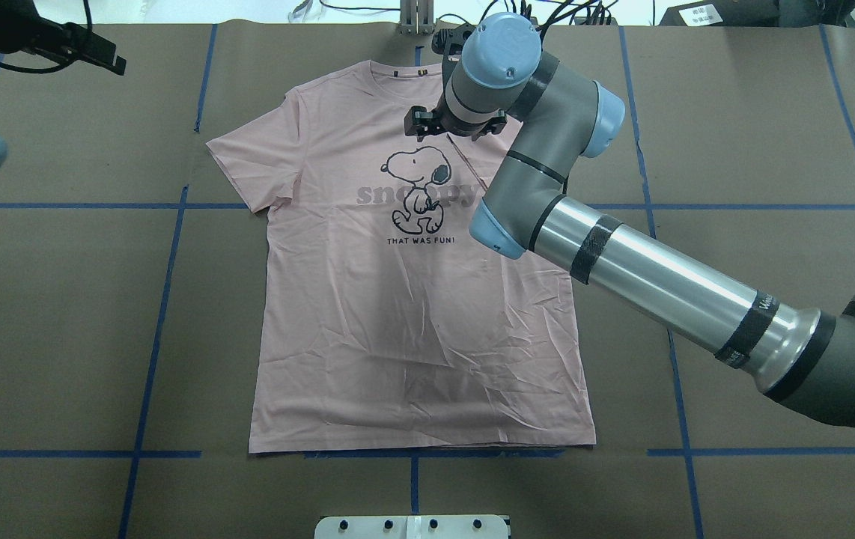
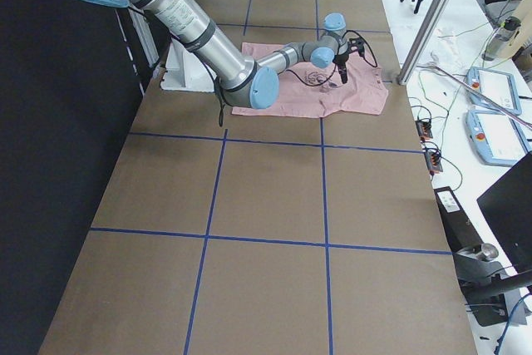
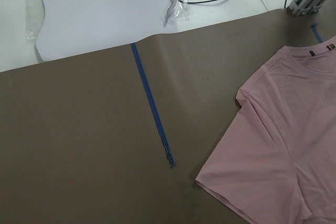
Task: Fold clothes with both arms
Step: 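Fold the sleeve inward over the shirt body with the right gripper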
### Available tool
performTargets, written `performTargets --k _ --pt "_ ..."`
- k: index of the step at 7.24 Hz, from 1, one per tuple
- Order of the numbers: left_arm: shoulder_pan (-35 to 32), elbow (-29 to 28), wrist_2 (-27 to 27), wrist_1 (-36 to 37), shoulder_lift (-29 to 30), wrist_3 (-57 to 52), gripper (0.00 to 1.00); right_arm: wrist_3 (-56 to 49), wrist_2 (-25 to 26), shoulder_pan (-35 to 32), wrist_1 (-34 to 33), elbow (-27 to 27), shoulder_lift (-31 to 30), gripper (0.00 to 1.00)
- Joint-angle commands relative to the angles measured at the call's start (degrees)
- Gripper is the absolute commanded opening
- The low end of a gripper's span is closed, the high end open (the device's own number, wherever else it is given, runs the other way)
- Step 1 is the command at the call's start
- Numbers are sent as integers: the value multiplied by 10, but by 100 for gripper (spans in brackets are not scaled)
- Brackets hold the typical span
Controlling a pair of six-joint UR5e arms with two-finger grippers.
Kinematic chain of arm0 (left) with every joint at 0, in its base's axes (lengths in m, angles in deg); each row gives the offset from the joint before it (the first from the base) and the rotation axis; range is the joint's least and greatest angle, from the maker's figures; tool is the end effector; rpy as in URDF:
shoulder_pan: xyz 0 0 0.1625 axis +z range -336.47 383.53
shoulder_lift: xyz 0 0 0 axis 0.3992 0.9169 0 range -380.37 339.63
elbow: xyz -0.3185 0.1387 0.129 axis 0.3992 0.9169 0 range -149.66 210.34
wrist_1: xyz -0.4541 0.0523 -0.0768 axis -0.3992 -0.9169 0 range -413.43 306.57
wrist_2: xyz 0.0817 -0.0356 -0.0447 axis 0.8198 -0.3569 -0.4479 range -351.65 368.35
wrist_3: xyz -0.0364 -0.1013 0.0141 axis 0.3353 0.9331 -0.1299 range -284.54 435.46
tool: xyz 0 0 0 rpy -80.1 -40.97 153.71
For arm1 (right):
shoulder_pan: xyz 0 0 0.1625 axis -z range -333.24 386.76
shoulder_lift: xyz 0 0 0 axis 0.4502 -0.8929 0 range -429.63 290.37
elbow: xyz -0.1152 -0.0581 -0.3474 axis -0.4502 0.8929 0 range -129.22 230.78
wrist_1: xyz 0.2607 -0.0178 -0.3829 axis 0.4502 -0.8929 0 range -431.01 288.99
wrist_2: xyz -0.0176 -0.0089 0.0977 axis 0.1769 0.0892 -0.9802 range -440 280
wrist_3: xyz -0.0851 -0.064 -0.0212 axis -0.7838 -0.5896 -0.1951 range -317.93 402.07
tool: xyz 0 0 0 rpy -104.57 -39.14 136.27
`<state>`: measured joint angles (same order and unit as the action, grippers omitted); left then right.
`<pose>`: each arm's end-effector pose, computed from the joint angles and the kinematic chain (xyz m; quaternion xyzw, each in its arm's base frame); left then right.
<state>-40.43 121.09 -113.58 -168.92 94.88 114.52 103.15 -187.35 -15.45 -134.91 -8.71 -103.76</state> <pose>0.2353 -0.6543 0.2823 0.2187 0.4335 0.0206 0.8740 -0.5626 -0.6466 0.1669 0.1391 -0.4282 0.0380 0.8921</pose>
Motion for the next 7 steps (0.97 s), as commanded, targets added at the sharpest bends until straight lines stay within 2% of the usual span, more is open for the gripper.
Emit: performTargets --k 1,2,3,4,5,7 --pt "103 -9 121 -2 18 132 100 19 -20 -7 -229 -143 -21 100" --pt "123 -37 162 -25 26 157 100 19 -23 -12 -268 -224 -66 100" --pt "130 -114 201 -93 41 189 98 19 -59 -25 -265 -301 -133 100" --pt "132 -197 229 -165 62 197 95 13 -70 -34 -264 -340 -162 100" --pt "150 -236 249 -221 62 197 93 11 -75 -35 -262 -356 -179 100" --pt "162 -266 260 -229 76 198 81 10 -75 -43 -261 -369 -190 100"
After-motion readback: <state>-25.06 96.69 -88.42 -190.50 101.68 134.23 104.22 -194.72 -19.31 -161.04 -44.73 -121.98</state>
